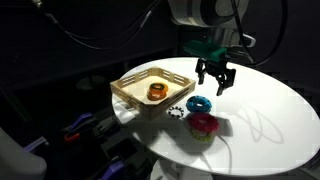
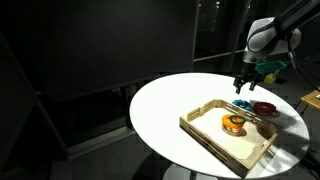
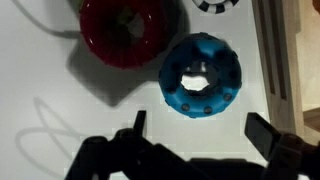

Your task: Pick up the blue ring from the table and put it in the wooden tray

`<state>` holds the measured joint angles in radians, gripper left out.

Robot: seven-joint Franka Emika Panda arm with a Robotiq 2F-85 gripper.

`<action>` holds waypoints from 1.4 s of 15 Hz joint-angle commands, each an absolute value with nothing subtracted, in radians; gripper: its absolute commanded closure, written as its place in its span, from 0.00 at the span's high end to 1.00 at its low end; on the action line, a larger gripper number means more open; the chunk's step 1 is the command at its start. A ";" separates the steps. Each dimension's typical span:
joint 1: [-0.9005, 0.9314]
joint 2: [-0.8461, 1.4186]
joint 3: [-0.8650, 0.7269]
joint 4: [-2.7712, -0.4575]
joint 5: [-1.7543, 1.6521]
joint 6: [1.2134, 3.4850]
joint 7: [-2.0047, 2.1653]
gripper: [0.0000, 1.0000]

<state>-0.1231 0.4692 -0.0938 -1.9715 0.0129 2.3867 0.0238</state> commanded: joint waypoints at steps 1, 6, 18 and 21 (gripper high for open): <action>-0.141 0.512 -0.102 -1.928 0.003 2.391 -0.020 1.00; -0.147 0.546 -0.112 -1.916 -0.017 2.409 -0.057 1.00; -0.144 0.588 -0.114 -1.919 -0.075 2.434 -0.110 1.00; -0.139 0.593 -0.117 -1.922 -0.087 2.437 -0.115 1.00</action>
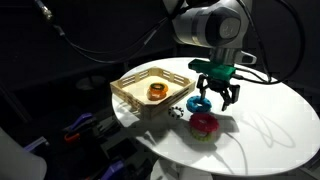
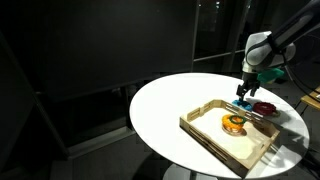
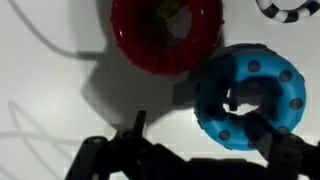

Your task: Pick up the blue ring from the table and put it in the wooden tray

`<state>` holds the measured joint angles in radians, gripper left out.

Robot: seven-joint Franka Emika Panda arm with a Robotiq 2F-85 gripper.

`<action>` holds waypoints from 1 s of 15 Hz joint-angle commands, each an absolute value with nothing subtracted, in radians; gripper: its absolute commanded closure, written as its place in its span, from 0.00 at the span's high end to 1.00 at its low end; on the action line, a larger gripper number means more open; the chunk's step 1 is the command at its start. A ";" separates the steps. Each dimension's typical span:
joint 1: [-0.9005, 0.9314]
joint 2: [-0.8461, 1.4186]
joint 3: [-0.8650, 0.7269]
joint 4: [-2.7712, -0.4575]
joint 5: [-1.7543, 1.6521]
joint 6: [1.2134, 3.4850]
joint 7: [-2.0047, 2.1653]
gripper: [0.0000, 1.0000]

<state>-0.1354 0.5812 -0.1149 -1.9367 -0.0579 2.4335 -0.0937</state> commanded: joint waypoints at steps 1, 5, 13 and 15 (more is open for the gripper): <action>-0.138 0.594 -0.118 -1.923 -0.093 2.438 -0.115 1.00; -0.134 0.600 -0.119 -1.922 -0.119 2.437 -0.112 1.00; -0.133 0.610 -0.119 -1.918 -0.129 2.433 -0.108 0.89; -0.133 0.611 -0.119 -1.917 -0.128 2.432 -0.107 0.71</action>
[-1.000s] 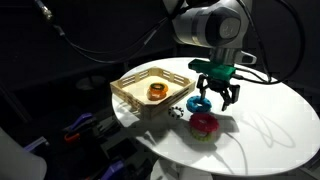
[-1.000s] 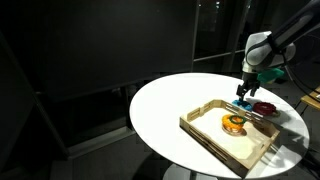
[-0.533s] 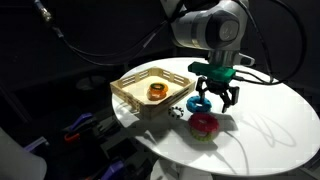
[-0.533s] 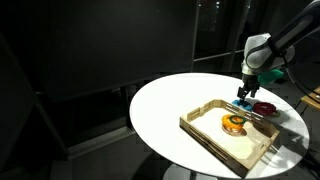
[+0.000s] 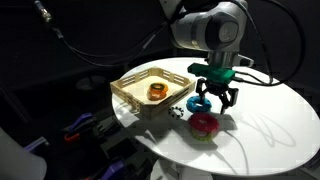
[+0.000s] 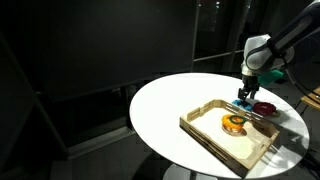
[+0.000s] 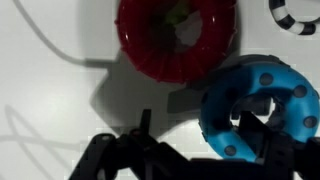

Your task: Pick up the blue ring from the table and put it in the wooden tray

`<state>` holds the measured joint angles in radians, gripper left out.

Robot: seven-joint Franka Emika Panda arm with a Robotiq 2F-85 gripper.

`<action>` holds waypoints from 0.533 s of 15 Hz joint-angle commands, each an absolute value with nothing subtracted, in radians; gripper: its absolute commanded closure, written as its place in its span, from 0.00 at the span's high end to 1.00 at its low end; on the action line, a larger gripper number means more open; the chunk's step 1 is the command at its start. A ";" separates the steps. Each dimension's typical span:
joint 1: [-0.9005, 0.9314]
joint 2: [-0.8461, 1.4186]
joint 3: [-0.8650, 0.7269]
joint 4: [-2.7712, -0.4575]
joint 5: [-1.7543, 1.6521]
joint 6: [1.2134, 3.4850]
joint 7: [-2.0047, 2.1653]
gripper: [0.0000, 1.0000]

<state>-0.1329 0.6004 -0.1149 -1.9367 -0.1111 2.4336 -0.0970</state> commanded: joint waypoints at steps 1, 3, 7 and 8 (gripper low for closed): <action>-0.132 0.611 -0.119 -1.917 -0.128 2.432 -0.106 0.66; -0.132 0.611 -0.119 -1.917 -0.128 2.432 -0.105 0.57; -0.134 0.607 -0.117 -1.915 -0.120 2.429 -0.099 0.20; -0.134 0.604 -0.117 -1.915 -0.117 2.430 -0.097 0.11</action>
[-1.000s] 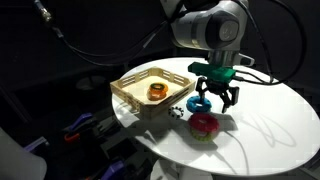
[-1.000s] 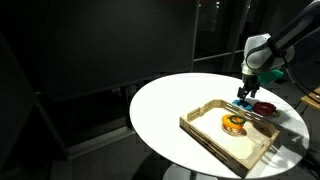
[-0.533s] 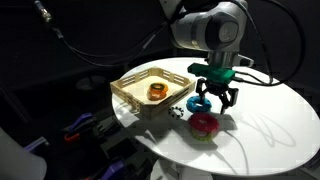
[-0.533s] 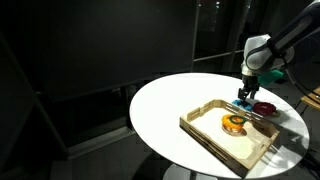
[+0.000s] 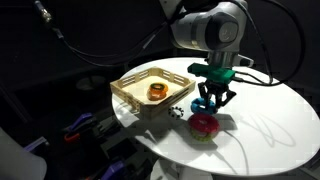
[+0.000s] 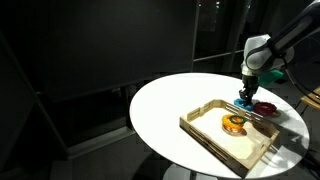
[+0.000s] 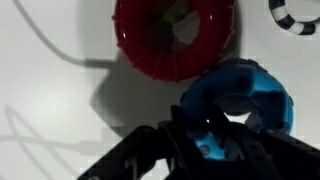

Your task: Pick up the blue ring from the table and put it in the wooden tray

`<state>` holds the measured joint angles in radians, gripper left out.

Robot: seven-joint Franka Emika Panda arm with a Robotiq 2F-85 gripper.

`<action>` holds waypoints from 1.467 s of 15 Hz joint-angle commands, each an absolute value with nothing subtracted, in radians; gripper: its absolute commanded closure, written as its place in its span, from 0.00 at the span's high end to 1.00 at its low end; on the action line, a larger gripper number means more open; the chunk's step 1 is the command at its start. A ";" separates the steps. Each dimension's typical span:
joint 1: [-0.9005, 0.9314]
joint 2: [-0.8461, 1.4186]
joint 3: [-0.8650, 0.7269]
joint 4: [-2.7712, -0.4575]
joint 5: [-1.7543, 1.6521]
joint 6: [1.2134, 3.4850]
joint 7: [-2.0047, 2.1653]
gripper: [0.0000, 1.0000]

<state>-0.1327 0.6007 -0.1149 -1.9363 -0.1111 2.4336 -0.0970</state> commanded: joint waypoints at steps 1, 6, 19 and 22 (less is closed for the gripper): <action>-0.136 0.598 -0.114 -1.910 -0.108 2.419 -0.092 0.09; -0.137 0.548 -0.105 -1.882 -0.072 2.367 -0.077 0.11; -0.119 0.372 -0.058 -1.851 -0.005 2.089 -0.089 0.11; -0.108 0.346 -0.046 -1.862 0.007 2.064 -0.094 0.11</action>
